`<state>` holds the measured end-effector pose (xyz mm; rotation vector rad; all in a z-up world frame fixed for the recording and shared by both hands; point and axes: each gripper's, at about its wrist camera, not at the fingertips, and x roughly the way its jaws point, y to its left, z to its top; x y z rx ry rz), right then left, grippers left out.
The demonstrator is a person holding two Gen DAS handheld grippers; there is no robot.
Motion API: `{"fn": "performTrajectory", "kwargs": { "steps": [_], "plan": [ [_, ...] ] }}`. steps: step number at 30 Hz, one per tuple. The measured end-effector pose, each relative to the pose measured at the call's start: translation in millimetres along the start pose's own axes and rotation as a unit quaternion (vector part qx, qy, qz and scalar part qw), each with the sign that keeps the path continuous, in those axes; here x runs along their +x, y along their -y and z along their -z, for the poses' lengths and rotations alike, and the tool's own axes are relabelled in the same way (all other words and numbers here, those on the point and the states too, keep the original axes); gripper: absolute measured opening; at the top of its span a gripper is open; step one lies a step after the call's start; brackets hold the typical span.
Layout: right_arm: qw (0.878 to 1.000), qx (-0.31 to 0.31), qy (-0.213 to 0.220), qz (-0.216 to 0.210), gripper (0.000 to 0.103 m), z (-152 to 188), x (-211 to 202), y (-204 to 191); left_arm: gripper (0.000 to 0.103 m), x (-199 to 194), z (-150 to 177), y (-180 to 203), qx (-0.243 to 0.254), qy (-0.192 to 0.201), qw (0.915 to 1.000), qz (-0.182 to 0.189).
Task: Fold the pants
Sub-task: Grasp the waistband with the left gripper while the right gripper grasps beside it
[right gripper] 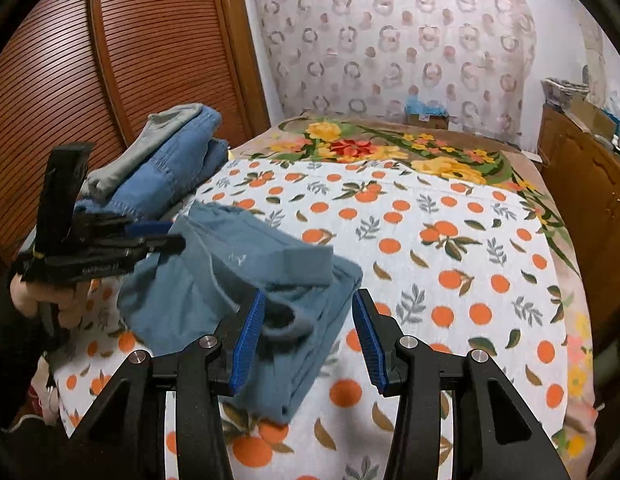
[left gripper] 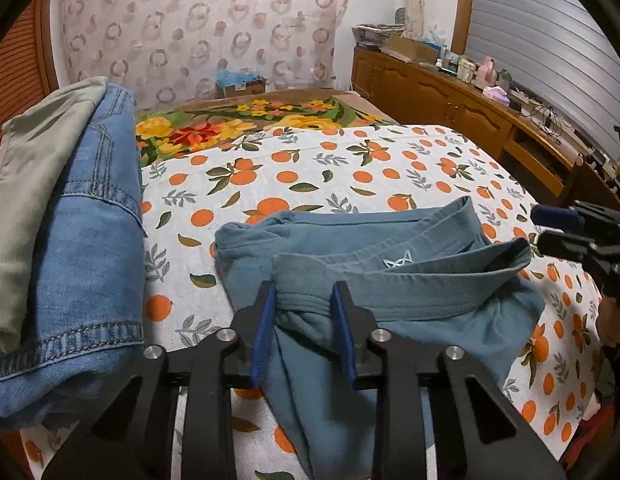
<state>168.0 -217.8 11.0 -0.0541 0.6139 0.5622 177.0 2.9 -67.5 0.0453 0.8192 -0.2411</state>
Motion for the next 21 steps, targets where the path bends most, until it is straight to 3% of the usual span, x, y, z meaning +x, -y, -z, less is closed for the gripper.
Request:
{"fn": "performTrajectory", "kwargs": {
  "steps": [7,17,21],
  "plan": [
    [0.999,-0.022,-0.012,-0.029,0.048,6,-3,0,0.029,7,2,-6,-0.008,-0.009,0.9999,-0.002],
    [0.995,-0.084,-0.046,0.022,0.047,-12,34,-15,0.029,9,3,-6,-0.009,-0.006,0.9999,-0.002],
    [0.995,-0.079,-0.049,0.025,0.041,-22,52,-11,0.029,8,3,-6,-0.009,-0.005,0.9999,-0.001]
  ]
}}
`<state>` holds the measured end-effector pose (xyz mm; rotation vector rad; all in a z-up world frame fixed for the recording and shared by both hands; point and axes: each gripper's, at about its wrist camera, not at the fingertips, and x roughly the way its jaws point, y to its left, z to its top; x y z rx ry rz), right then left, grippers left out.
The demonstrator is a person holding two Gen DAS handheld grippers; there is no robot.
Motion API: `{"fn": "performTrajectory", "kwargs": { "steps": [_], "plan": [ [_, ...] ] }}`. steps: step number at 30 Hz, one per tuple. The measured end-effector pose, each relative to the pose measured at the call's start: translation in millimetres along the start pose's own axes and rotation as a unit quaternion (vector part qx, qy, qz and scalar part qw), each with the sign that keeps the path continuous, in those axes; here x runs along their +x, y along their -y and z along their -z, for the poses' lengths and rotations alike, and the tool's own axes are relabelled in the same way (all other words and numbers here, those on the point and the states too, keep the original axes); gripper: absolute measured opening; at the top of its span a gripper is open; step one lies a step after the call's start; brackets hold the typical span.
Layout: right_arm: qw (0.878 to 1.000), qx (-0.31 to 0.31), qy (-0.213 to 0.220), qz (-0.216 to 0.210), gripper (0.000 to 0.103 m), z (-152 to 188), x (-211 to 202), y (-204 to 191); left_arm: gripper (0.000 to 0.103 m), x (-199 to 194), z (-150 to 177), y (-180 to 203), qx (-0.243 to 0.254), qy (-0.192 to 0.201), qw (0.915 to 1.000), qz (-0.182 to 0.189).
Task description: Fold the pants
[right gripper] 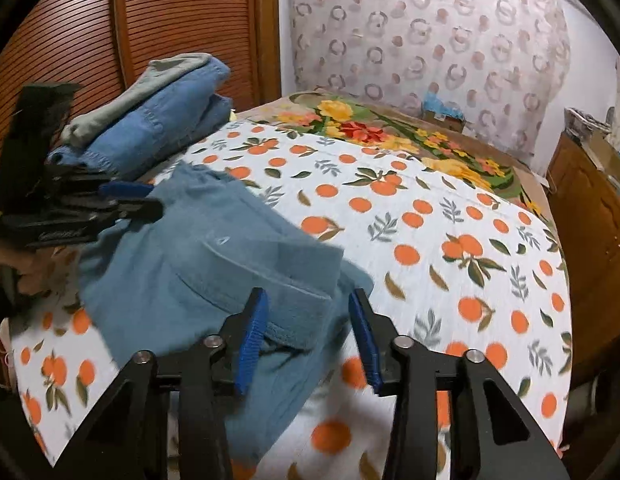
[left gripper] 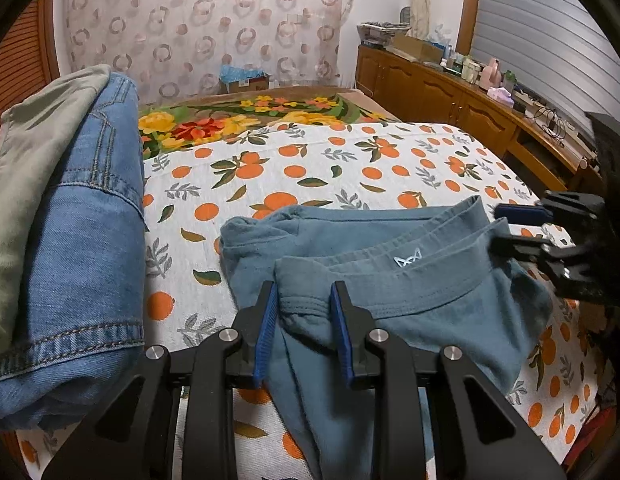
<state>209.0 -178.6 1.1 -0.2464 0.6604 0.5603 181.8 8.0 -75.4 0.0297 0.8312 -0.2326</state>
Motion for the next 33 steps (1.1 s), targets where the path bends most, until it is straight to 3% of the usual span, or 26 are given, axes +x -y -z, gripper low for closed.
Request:
{"fn": "performTrajectory", "kwargs": {
  "steps": [4,8,11,12,13,15,20,24,27,33],
  "plan": [
    [1.000,0.010,0.008,-0.013,0.031,-2,7,2,0.029,-3,1,0,0.001,0.006,1.0000,0.004],
    [1.000,0.013,-0.001,-0.020,0.030,3,13,4,0.028,-9,3,1,0.005,0.019,0.9998,0.007],
    [0.999,0.023,0.001,-0.028,0.029,3,13,8,0.019,-15,4,0,0.001,0.031,0.9995,0.007],
    [0.999,0.024,0.003,-0.030,0.019,3,12,8,0.018,-18,5,0,0.001,0.040,0.9992,0.009],
    [0.999,0.023,0.006,-0.033,0.017,3,11,8,0.016,-24,5,0,0.000,0.051,0.9987,0.011],
    [0.999,0.021,0.020,-0.037,0.011,5,4,7,0.014,-34,6,2,-0.003,0.069,0.9975,0.015],
    [0.996,0.014,0.075,-0.050,0.011,6,-30,0,0.014,-59,0,4,-0.011,0.117,0.9928,0.027],
    [0.994,0.020,0.107,-0.025,0.011,0,-50,0,0.014,-56,-13,-3,-0.028,0.119,0.9925,0.011],
    [0.995,0.032,0.098,0.007,0.011,-5,-44,0,0.014,-43,-22,-7,-0.034,0.105,0.9939,0.007],
    [0.997,0.052,0.031,0.040,0.011,-13,-2,1,0.014,-21,-27,-5,-0.022,0.073,0.9970,-0.012]
  ]
}}
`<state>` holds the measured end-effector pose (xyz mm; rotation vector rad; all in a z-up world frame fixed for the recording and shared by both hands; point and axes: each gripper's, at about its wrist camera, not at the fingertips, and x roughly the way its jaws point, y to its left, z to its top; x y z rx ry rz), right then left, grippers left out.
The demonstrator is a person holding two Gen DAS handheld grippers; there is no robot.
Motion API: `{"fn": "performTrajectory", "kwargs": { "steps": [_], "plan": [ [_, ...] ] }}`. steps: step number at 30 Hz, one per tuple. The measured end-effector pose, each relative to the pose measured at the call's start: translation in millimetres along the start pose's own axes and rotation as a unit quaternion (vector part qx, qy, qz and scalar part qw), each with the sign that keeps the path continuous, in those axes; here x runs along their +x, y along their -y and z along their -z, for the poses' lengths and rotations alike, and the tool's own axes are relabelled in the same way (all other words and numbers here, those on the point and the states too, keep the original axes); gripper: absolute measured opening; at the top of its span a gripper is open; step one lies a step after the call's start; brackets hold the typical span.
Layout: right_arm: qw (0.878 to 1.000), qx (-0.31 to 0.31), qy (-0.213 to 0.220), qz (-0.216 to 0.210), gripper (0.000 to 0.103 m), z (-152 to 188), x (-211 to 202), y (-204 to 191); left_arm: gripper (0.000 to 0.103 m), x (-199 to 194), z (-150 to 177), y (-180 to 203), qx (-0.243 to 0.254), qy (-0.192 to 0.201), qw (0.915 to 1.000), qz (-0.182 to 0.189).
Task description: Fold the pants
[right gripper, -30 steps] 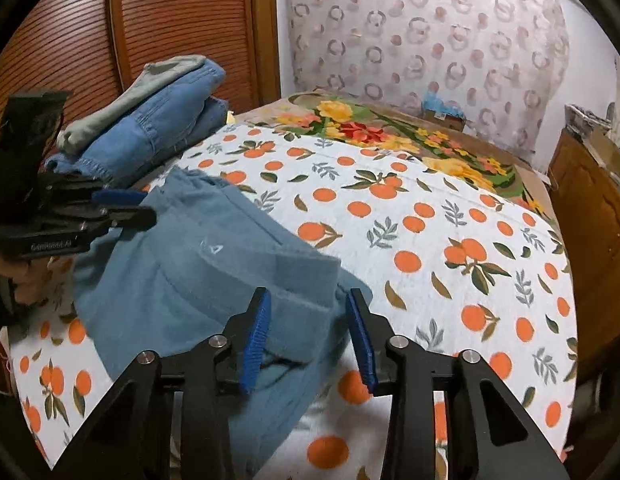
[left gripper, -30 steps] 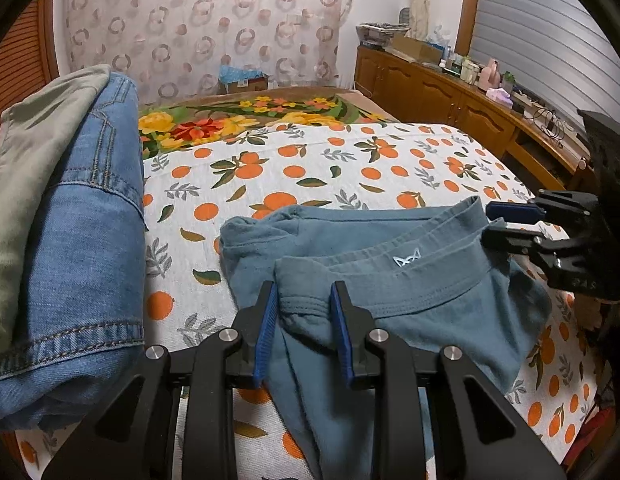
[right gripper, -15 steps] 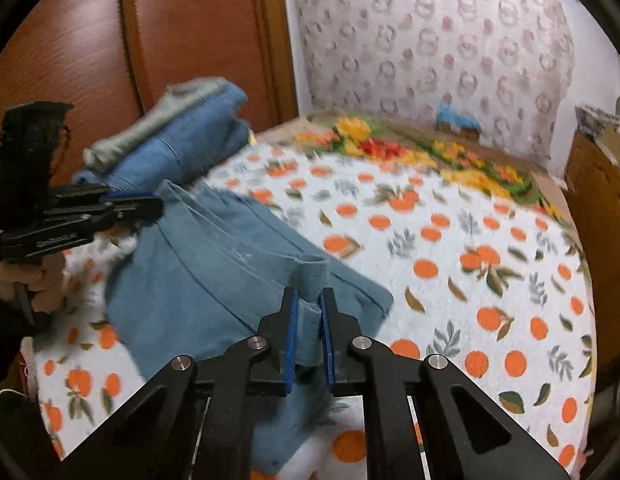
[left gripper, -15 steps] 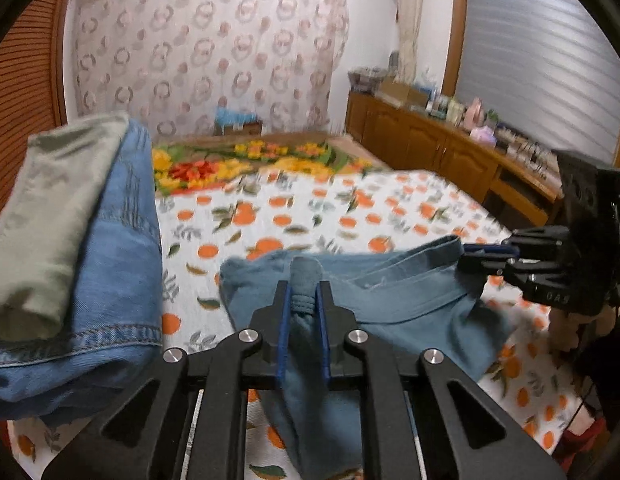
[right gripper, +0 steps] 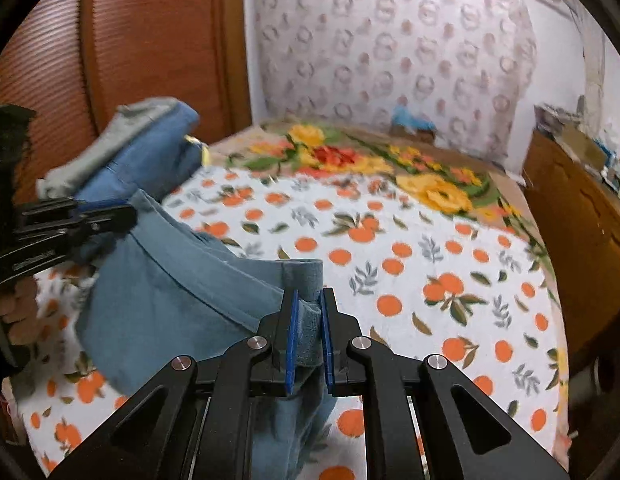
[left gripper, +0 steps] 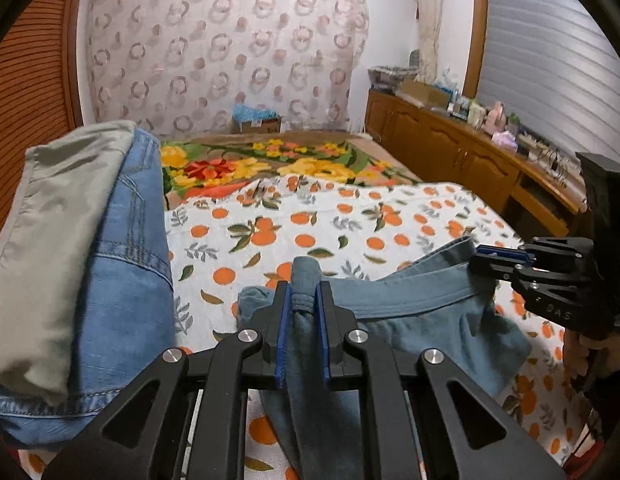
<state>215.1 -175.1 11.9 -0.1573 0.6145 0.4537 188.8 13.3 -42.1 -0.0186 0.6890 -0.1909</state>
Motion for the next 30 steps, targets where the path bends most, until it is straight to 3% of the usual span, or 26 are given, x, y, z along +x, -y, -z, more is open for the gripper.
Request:
{"fn": "performTrajectory", "kwargs": {
  "steps": [2,4,5,6,8,13,22,23,24,30],
  "plan": [
    [1.000,0.003,-0.014,0.004,0.011,0,9,0,0.014,3,3,1,0.004,-0.009,0.9999,-0.007],
    [1.000,0.006,-0.015,0.004,0.011,1,10,0,0.028,1,6,1,0.006,-0.013,0.9999,-0.008],
    [1.000,0.008,-0.012,-0.002,0.016,0,8,0,0.038,-1,7,0,0.005,-0.012,0.9999,-0.003],
    [1.000,0.009,-0.009,-0.005,0.024,-1,5,0,0.041,-3,8,0,0.003,-0.011,0.9999,0.000],
    [1.000,0.010,0.003,-0.001,0.029,-1,-2,3,0.048,-10,11,-1,-0.001,-0.010,0.9999,0.008],
    [1.000,0.013,0.015,-0.010,0.029,4,-14,8,0.049,-22,25,7,0.009,-0.020,0.9996,0.016],
    [0.999,0.023,-0.030,-0.021,0.029,7,9,13,0.049,-24,52,14,0.024,-0.046,0.9985,0.014],
    [0.999,0.025,-0.030,-0.026,0.023,5,11,13,0.049,-24,53,13,0.025,-0.050,0.9983,0.013],
    [0.999,0.024,-0.026,-0.032,0.007,3,13,12,0.049,-24,55,13,0.025,-0.052,0.9983,0.012],
    [0.999,0.014,0.028,-0.009,0.006,-9,10,6,0.049,-27,62,13,0.029,-0.057,0.9979,0.009]
  ]
}}
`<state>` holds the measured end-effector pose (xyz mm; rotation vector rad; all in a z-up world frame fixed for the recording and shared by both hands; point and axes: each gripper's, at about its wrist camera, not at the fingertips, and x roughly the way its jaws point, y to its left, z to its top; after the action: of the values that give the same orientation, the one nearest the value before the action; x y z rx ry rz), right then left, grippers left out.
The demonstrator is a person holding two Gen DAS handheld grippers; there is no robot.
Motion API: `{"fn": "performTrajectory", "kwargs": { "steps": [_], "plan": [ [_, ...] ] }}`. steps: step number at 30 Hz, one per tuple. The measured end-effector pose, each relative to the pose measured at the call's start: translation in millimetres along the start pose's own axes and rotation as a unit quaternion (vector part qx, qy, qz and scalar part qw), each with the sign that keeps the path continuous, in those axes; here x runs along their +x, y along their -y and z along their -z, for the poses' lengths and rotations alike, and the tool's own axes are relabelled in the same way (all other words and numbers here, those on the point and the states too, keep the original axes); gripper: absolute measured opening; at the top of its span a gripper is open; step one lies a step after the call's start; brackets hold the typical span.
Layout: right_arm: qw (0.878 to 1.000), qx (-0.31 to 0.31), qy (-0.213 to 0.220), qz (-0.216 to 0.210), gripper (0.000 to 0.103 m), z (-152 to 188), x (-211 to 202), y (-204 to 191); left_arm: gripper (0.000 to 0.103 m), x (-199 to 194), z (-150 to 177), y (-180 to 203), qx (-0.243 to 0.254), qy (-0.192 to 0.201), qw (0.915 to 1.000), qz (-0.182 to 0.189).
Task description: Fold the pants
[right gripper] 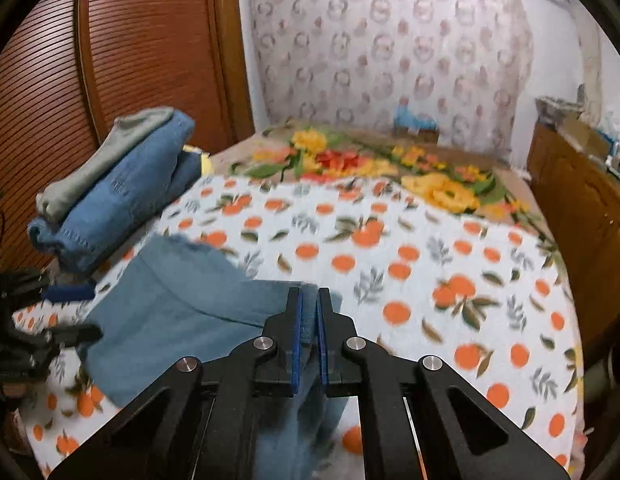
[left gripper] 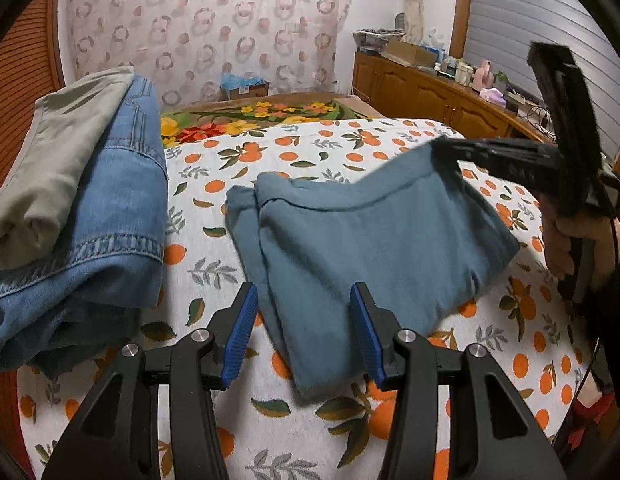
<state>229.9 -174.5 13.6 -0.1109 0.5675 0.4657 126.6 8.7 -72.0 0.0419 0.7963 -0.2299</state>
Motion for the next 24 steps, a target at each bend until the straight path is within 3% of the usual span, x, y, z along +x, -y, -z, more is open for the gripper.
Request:
{"fn": "performTrajectory", "kwargs": {
  "steps": [2,4,6,10,12,24],
  "plan": [
    [1.000,-0.001,-0.014,0.020,0.007,1,6,0,0.049,-2,2,1,0.003,0.000,1.0000,0.000],
    [0.999,0.007,-0.032,0.012,0.008,4,12,3,0.049,-5,4,3,0.006,0.000,1.0000,0.002],
    [0.999,0.012,-0.040,0.011,0.025,7,11,5,0.049,-8,6,6,0.008,0.001,1.0000,0.003],
    [0.999,0.015,-0.035,0.008,0.032,9,-6,5,0.049,-13,9,11,0.012,0.004,0.9999,0.002],
    [0.999,0.005,-0.033,0.013,0.040,13,-20,0,0.049,-16,10,12,0.012,0.005,0.9999,0.003],
    [0.998,-0.023,-0.049,-0.012,0.043,54,-66,-16,0.049,-17,19,15,0.014,-0.003,0.9999,0.003]
  ]
}}
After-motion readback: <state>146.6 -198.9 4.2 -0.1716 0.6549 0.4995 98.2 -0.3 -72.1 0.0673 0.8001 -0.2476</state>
